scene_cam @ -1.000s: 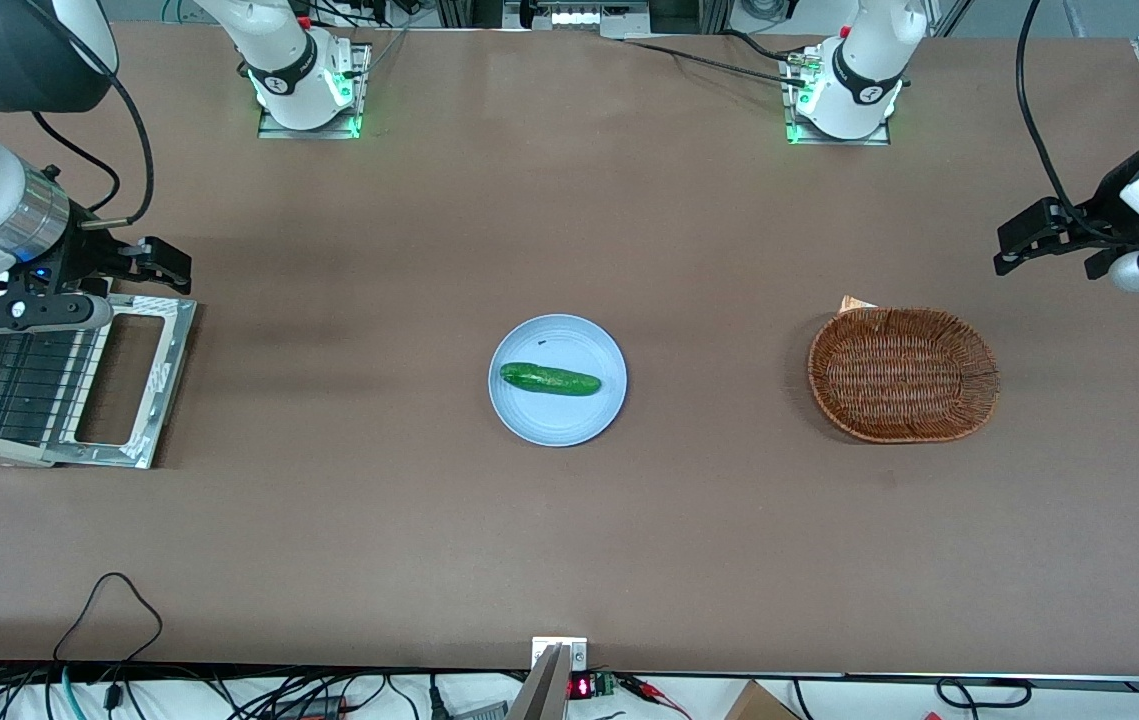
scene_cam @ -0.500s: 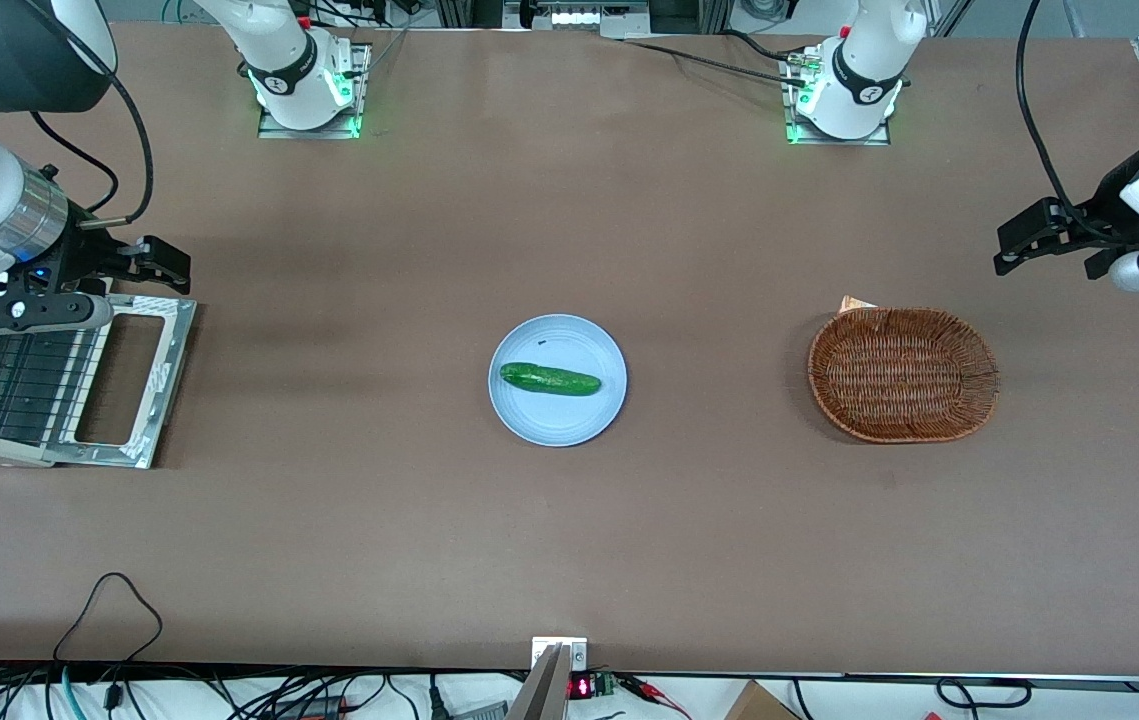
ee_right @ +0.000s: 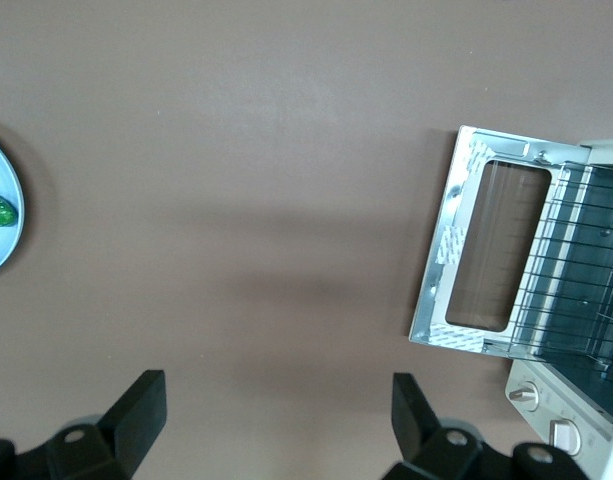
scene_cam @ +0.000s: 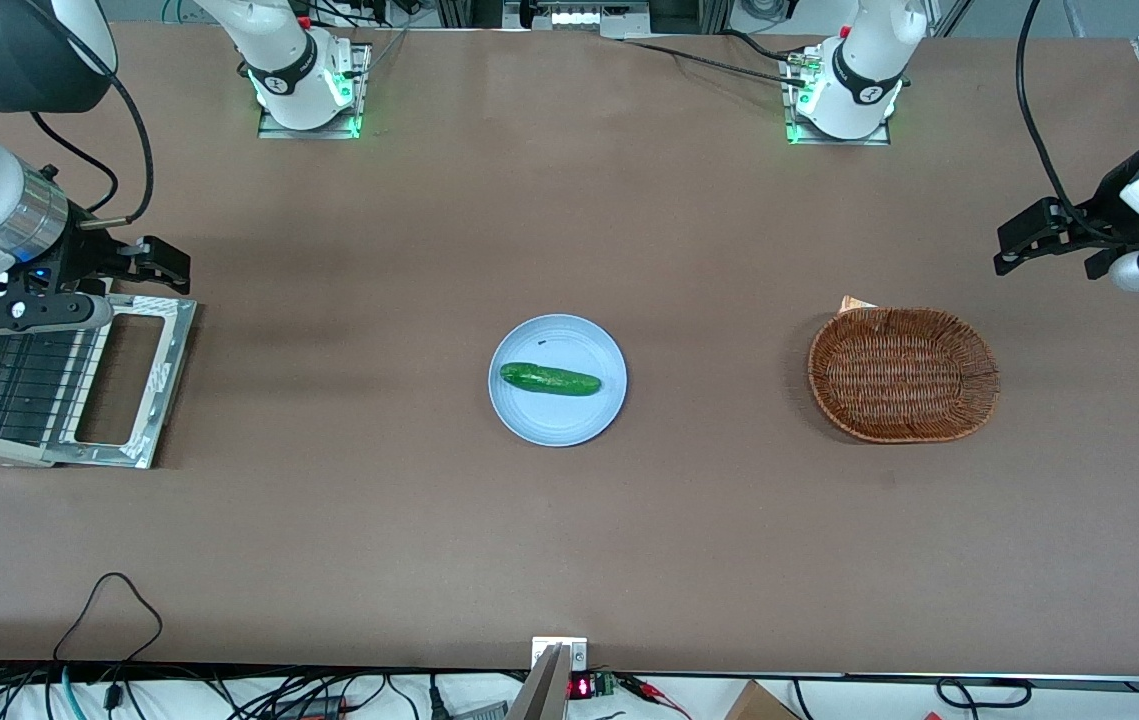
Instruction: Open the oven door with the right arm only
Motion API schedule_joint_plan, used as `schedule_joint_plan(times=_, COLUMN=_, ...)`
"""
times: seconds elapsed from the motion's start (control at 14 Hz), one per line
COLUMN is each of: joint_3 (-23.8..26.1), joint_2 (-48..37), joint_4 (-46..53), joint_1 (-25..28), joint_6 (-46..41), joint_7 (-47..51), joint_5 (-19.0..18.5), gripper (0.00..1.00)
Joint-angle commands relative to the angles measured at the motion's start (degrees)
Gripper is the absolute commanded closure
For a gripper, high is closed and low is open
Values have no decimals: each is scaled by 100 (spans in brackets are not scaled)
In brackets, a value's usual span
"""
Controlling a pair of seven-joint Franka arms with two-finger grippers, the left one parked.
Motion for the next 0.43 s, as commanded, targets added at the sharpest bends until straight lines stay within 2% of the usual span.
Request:
schedule_joint_plan(times=0.0, joint_3=13, joint_2=37, joint_4=123, joint_1=-1, joint_6=-83, joint_7=-67, joint_5=-74, gripper=0)
schedule_joint_plan(times=0.36, joint_3=21, joint_2=37, joint_4=123, joint_1=-1, joint_6=-109, joint_7=-67, joint_5=-74, gripper=0)
